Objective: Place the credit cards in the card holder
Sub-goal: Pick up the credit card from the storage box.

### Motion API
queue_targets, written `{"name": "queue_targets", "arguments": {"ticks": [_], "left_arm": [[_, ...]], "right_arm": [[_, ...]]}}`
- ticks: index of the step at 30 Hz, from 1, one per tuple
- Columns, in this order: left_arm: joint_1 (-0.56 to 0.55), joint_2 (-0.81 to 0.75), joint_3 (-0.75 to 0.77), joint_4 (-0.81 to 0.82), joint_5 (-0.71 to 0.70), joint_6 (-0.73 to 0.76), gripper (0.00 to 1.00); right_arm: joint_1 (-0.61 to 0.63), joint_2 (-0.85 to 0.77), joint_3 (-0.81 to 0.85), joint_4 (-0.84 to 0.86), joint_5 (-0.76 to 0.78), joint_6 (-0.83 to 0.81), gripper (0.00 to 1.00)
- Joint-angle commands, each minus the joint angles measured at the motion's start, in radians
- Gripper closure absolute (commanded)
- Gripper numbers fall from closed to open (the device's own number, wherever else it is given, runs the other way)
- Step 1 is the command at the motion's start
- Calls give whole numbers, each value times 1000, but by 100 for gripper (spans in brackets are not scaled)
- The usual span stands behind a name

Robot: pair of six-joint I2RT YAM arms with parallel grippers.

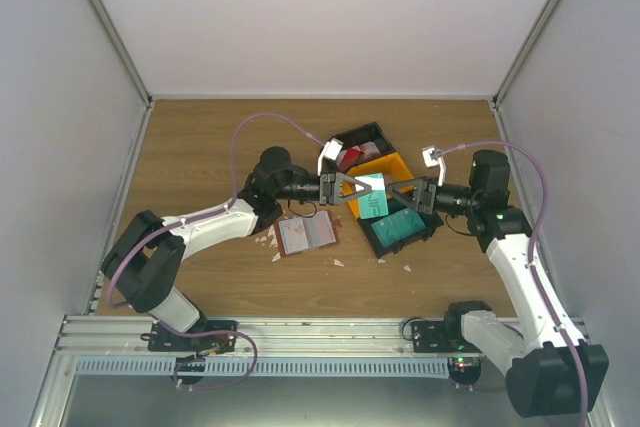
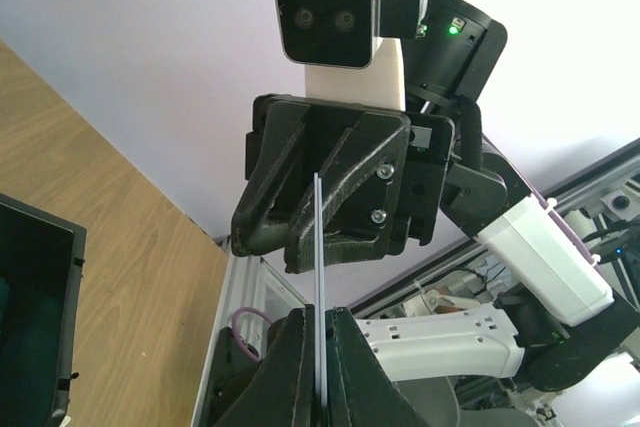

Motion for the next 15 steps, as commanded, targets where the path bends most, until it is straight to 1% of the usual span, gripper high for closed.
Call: {"name": "queue_targets", "arguments": {"ticks": [1, 5, 9, 15], "left_arm": [[3, -25, -6, 76, 17, -1, 100], [3, -17, -3, 86, 22, -12, 100], [4, -18, -3, 65, -3, -3, 100], [5, -33, -4, -3, -58, 31, 100]], "right_arm": [[-9, 1, -12, -6, -16, -23, 84], [-10, 4, -8, -12, -39, -34, 81], [-9, -11, 5, -12, -19, -36, 70], [-9, -47, 3, 18, -4, -27, 56]]}}
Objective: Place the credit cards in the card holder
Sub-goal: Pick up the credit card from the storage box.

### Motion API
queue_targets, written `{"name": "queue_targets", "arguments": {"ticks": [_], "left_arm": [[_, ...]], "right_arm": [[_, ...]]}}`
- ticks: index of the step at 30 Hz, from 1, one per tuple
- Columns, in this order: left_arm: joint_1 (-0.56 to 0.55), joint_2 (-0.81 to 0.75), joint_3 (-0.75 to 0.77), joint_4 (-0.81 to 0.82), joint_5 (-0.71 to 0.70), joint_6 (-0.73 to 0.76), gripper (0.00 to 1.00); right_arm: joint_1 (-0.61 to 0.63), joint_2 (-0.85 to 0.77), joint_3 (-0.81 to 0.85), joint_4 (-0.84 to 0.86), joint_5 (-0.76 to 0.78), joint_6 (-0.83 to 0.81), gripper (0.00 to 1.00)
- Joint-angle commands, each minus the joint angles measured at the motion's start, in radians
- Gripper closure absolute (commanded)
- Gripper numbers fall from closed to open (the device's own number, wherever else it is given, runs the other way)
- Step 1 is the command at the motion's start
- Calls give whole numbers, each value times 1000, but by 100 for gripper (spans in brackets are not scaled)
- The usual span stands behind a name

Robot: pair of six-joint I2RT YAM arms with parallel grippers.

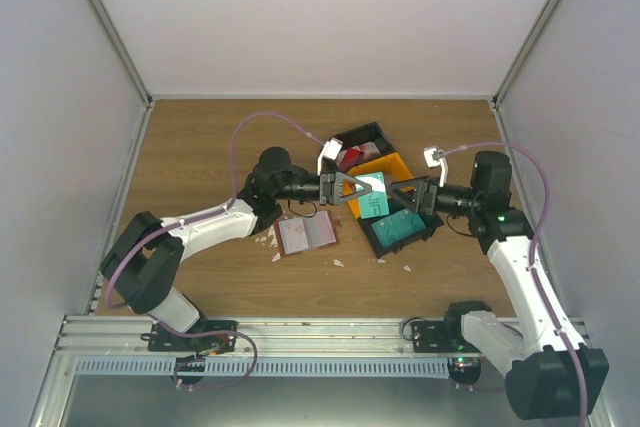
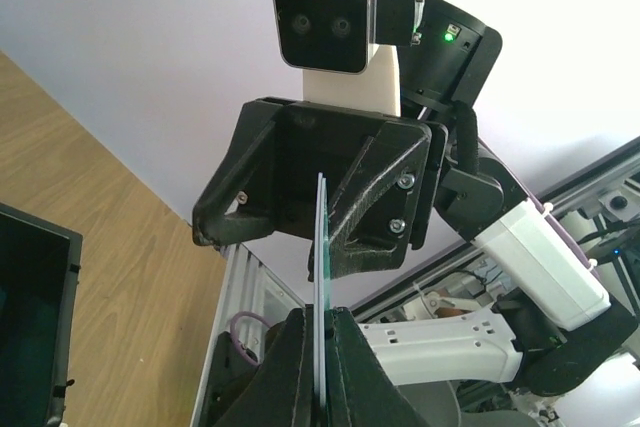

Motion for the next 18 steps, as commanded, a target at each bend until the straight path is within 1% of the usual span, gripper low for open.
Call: {"name": "queue_targets", "arguments": {"ticks": [1, 6, 13, 18], "left_arm": [[4, -30, -4, -13, -51, 31, 100], [5, -19, -4, 0, -44, 19, 100], [5, -19, -6, -11, -53, 23, 100], [5, -15, -3, 3, -38, 16, 100]], "right_arm": [[-6, -40, 5, 31, -13, -10, 55], [-6, -32, 3, 29, -20, -14, 56], [-5, -29, 0, 31, -11, -13, 65], [-5, -24, -8, 33, -22, -13, 64]]}}
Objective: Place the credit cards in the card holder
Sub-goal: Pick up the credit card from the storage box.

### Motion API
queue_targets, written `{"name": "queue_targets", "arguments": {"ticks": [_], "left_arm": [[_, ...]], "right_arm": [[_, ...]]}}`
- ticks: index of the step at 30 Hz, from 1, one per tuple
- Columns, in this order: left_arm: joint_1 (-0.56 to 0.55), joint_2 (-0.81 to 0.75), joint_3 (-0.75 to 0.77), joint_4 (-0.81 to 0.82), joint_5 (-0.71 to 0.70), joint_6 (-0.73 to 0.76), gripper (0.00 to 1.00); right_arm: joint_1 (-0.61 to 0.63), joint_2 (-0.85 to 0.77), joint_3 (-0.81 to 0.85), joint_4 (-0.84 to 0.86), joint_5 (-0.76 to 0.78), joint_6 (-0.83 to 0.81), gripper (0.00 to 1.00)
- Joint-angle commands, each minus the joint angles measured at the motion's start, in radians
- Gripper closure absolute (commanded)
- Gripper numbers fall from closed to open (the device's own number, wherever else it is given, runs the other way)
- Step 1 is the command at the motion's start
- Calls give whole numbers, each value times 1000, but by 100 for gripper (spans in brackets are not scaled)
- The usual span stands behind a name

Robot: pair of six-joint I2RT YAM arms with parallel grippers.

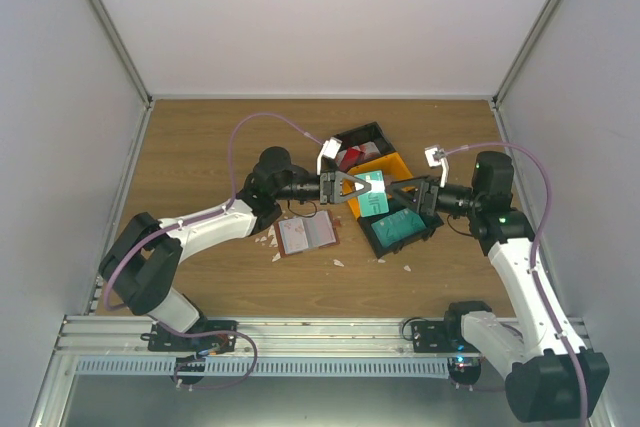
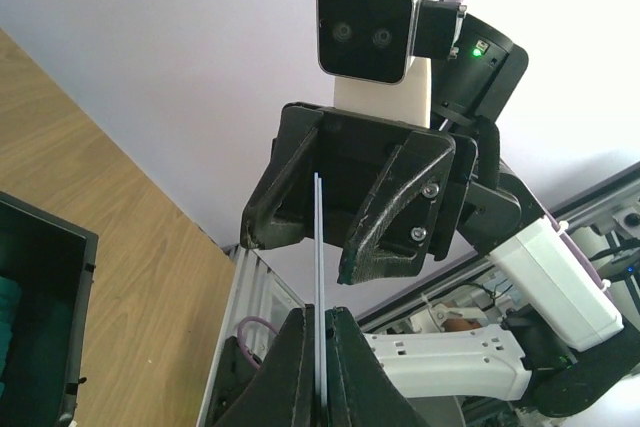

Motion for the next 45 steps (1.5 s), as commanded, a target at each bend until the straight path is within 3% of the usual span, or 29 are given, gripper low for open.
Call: {"name": "queue_targets", "arguments": {"ticks": [1, 9, 21, 27, 33, 38, 45], "left_arm": [[4, 0, -3, 42, 4, 14, 100], [2, 8, -1, 70, 34, 1, 100], [-10, 25, 11, 90, 58, -13, 100], [-13, 17, 14, 106, 68, -19, 100], [-14, 7, 17, 108, 75, -22, 100], [-12, 14, 27, 92, 60, -42, 100], [15, 41, 73, 2, 44, -103, 100]], "right_arm": [[-3, -1, -9, 18, -26, -6, 65], [-3, 13, -19, 10, -41, -17, 73], [1, 31, -28, 1, -58, -28, 73], [4, 69, -40, -10, -45, -26, 82], [20, 93, -52, 9, -49, -10, 84], [38, 92, -105, 140, -112, 93, 77], [60, 70, -181, 430, -222, 354, 77]]}}
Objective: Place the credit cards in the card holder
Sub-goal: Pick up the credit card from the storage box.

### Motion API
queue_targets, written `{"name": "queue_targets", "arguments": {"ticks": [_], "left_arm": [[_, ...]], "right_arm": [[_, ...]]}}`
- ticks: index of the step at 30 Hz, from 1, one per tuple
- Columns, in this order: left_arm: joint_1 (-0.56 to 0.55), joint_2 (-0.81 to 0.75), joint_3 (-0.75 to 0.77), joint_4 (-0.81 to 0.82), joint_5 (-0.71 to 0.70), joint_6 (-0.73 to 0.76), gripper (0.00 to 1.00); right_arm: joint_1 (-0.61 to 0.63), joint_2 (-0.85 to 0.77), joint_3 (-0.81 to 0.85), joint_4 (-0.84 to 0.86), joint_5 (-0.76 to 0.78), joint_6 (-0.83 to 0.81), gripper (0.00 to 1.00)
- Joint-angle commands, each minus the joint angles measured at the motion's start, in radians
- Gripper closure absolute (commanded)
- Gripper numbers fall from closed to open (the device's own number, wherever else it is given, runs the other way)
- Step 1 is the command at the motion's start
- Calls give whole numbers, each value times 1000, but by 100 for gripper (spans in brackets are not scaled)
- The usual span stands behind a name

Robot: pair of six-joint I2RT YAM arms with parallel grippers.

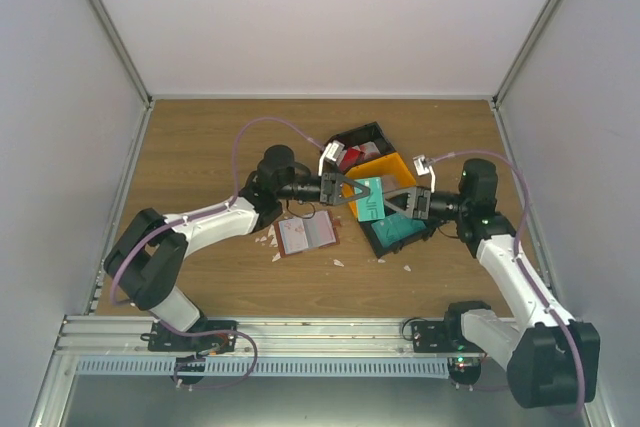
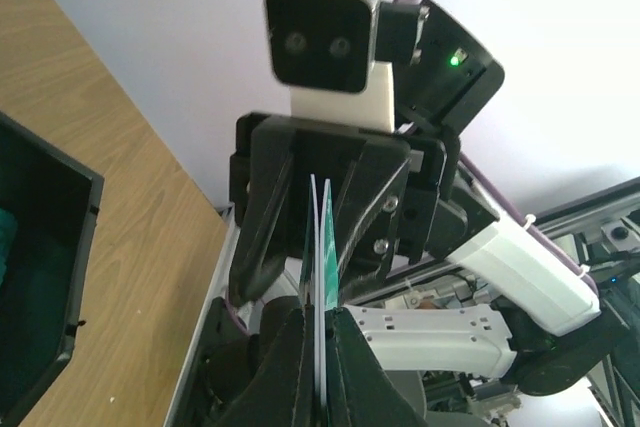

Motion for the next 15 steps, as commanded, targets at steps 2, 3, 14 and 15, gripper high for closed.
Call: {"name": "queue_targets", "arguments": {"ticks": [2, 3, 14, 15], "left_arm": [[10, 24, 86, 43, -10, -55, 100], [13, 31, 93, 41, -8, -64, 100], [31, 114, 130, 10, 8, -111, 98], [33, 127, 139, -1, 11, -111, 97]], "right_arm": [[53, -9, -26, 208, -96, 213, 77], [63, -5, -26, 231, -99, 234, 77], [82, 15, -6, 284, 14, 349, 100], [75, 14, -1, 278, 29, 353, 100]]}}
